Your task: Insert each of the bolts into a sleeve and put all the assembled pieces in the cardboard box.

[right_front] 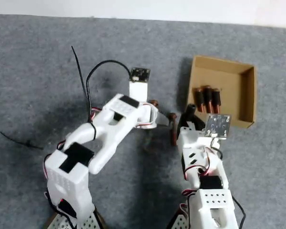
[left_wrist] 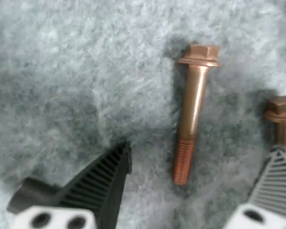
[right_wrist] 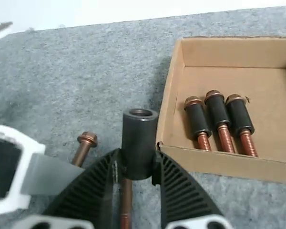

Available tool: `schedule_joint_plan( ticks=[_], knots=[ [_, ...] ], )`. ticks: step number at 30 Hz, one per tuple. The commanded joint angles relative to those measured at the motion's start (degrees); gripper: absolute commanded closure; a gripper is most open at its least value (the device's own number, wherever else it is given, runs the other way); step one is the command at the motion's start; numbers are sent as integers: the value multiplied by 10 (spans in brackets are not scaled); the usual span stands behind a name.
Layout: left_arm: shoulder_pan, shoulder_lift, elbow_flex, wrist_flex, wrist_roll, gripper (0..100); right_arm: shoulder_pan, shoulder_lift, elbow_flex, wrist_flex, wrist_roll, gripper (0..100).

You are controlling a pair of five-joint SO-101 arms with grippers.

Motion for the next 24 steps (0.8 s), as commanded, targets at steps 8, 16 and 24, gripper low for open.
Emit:
schedule_joint_plan(
  ticks=[8, 16, 24],
  knots=[
    [-8, 22, -40, 12, 0, 599, 3, -12, -7, -21, 4, 994],
    [-44, 18, -44, 11, -1, 600, 3, -12, -7, -21, 5, 994],
    [-43, 22, -58, 12, -2, 614, 3, -13, -7, -21, 5, 994]
  ],
)
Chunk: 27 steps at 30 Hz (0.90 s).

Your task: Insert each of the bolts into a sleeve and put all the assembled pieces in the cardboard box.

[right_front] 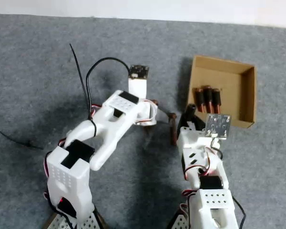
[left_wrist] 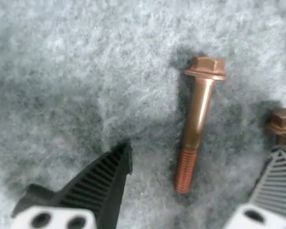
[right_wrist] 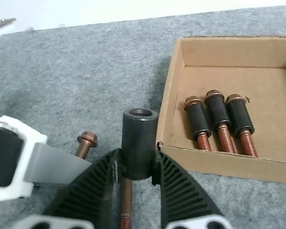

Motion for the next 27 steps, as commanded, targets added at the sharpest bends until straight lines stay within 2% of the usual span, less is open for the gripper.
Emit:
schedule_joint_plan(
  ticks=[1, 6, 9, 17, 27],
  knots=[
    [-13, 1, -24, -3, -4, 637, 3, -13, -7, -21, 5, 994],
    [-13, 1, -28, -3, -4, 852, 3, -13, -7, -21, 5, 994],
    [-13, 1, -27, -24, -5, 923, 3, -13, -7, -21, 5, 994],
    [-11, 2, -22, -49, -2, 857, 3, -14, -7, -21, 6, 994],
    [-42, 3, -22, -69, -2, 853, 3, -14, -7, -21, 6, 994]
  ],
)
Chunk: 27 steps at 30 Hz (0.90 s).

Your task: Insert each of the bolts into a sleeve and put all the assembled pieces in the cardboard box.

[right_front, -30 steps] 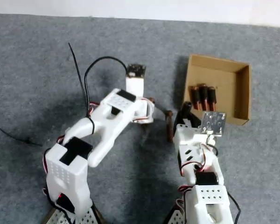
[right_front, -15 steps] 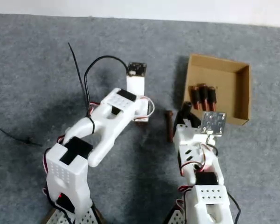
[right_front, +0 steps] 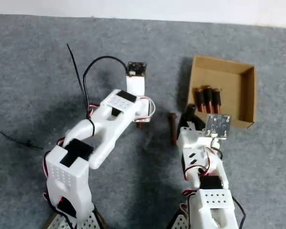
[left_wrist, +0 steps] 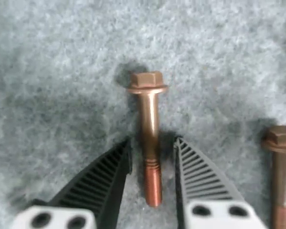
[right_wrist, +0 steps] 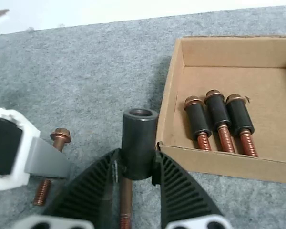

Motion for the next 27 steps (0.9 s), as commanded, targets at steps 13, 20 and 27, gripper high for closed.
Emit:
schedule_joint_plan(
  ticks=[13, 20, 27],
  knots=[
    [-27, 67, -73, -61, -4, 852, 3, -14, -7, -21, 6, 994],
    [-24, 67, -80, -31, -3, 852, 3, -14, -7, -21, 6, 994],
    [-22, 68, -114, 25, 1, 852, 3, -14, -7, -21, 6, 994]
  ],
)
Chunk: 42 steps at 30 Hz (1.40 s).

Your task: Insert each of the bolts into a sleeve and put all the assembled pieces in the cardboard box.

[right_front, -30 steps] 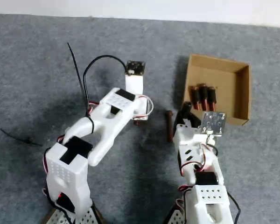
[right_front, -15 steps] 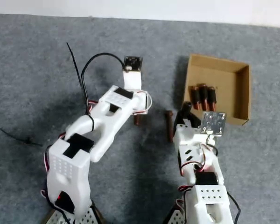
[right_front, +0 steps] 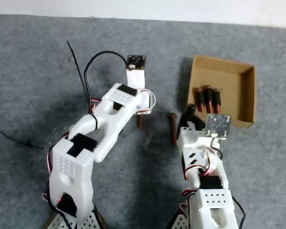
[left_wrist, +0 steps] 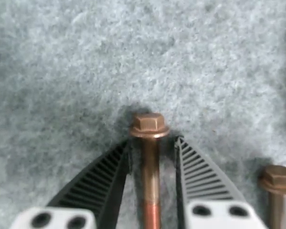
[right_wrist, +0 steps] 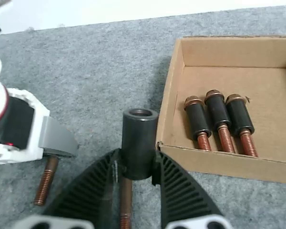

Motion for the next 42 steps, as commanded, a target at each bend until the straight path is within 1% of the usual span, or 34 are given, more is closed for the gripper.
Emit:
schedule_joint_plan(
  ticks=[1, 7, 9, 17, 20, 23, 27, 36, 37, 41, 42],
  knots=[
    [-13, 0, -21, 14, -1, 852, 3, -14, -7, -21, 6, 994],
    [-2, 5, -22, 19, -3, 852, 3, -14, -7, -21, 6, 994],
    [-1, 22, -48, 44, -3, 852, 3, -14, -7, -21, 6, 994],
    [0, 168, -289, 264, -2, 856, 3, -14, -7, -21, 6, 994],
    [0, 211, -361, 318, -4, 856, 3, -14, -7, -21, 6, 994],
    [0, 237, -406, 353, -5, 856, 3, -14, -7, -21, 6, 994],
    [0, 251, -429, 372, -5, 857, 3, -14, -7, -21, 6, 994],
    [-2, 250, -429, 372, -5, 864, 3, -14, -7, -21, 6, 994],
    [-4, 250, -430, 372, -5, 880, 3, -14, -7, -21, 6, 994],
    [-6, 249, -431, 367, -6, 999, 3, -14, -7, -21, 6, 994],
    [-6, 249, -431, 367, -6, 995, 3, -14, -7, -21, 6, 994]
  ],
)
